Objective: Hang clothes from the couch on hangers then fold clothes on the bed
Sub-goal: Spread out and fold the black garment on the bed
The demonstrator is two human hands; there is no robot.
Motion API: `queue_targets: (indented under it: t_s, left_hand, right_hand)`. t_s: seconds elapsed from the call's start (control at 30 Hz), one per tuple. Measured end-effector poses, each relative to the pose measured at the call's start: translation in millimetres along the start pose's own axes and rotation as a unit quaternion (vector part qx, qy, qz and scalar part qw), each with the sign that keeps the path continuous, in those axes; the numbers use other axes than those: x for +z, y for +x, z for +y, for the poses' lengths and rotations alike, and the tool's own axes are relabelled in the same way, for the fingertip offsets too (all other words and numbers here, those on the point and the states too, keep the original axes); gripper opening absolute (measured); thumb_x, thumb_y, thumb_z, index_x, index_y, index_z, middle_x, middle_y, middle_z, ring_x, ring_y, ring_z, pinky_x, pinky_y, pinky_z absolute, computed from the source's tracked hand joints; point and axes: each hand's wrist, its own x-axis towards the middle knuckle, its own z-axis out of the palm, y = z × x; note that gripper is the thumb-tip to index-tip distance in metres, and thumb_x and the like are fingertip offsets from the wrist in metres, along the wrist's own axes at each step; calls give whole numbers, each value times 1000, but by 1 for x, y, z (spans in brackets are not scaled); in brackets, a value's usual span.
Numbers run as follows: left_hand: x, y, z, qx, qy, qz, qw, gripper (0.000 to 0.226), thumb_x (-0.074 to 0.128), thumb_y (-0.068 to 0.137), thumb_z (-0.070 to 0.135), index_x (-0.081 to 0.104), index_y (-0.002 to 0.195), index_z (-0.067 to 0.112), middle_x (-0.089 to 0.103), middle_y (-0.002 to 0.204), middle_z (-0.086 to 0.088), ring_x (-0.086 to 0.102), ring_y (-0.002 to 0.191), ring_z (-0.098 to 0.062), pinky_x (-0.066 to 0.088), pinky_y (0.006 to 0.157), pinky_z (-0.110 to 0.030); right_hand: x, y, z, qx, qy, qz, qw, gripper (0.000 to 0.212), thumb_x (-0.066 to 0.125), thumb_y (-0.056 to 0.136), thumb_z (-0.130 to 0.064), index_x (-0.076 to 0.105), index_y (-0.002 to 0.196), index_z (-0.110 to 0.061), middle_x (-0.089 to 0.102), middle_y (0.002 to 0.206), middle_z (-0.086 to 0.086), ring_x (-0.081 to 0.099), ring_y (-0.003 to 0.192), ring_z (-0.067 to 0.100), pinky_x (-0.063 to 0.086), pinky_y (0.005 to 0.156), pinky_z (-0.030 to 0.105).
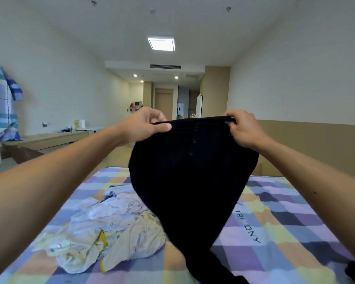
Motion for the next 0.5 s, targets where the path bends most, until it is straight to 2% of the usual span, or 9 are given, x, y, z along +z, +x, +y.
queue_targets:
  t_s: [0.07,0.13,0.2,0.27,0.33,0.4,0.47,0.5]
  left_hand:
    - [-14,0,0,-1,91,-29,995,18,73,93,23,64,80,12,66,64,-1,62,60,-9,47,63,-21]
    - [-27,-3,-7,-32,146,-72,986,16,74,91,21,69,88,6,75,79,-9,70,70,-15,53,72,-29]
    - [-39,-9,-20,-73,159,-109,979,13,72,93,19,73,94,6,78,88,-8,75,83,-22,56,82,-35]
    - [-49,-20,-35,-95,170,-114,974,11,67,96,16,74,93,8,78,89,-7,73,84,-24,54,84,-38]
    - [-52,-27,-44,-105,184,-70,975,16,64,98,12,72,84,12,73,76,-3,67,74,-20,48,75,-34]
    - [-47,-32,-48,-132,169,13,977,24,60,99,11,67,76,16,64,64,1,57,65,-18,41,62,-30]
    - [-40,-34,-49,-189,78,100,974,22,55,101,11,66,82,12,61,69,-3,53,63,-17,43,57,-28]
    - [-35,-34,-48,-216,11,124,968,21,52,103,12,66,88,10,61,76,-7,55,65,-17,48,61,-29]
  right_hand:
    - [-8,3,2,-2,-17,7,1000,20,47,96,-3,64,90,-12,68,95,12,58,96,36,48,82,43]
    - [-19,7,-1,-5,-12,13,1000,19,45,98,-5,58,86,-13,64,90,8,55,90,31,42,75,39]
    - [-33,9,-1,-13,10,22,1000,21,49,99,-10,56,80,-16,59,81,2,52,84,24,35,67,35]
    - [-47,7,1,-28,29,4,999,24,58,99,-20,57,76,-12,56,72,0,51,74,21,35,61,31]
    - [-55,0,1,-35,34,-50,998,32,68,94,-31,58,78,-5,57,70,4,52,68,18,36,61,32]
    - [-53,-9,2,-25,15,-88,996,46,72,90,-42,56,76,-1,52,66,5,50,63,18,35,60,34]
    - [-49,-18,1,6,0,-98,995,54,72,85,-57,63,71,-6,59,63,0,55,61,19,38,61,34]
    - [-44,-22,1,38,-11,-101,994,57,69,83,-64,67,69,-9,65,63,0,60,62,20,41,61,34]
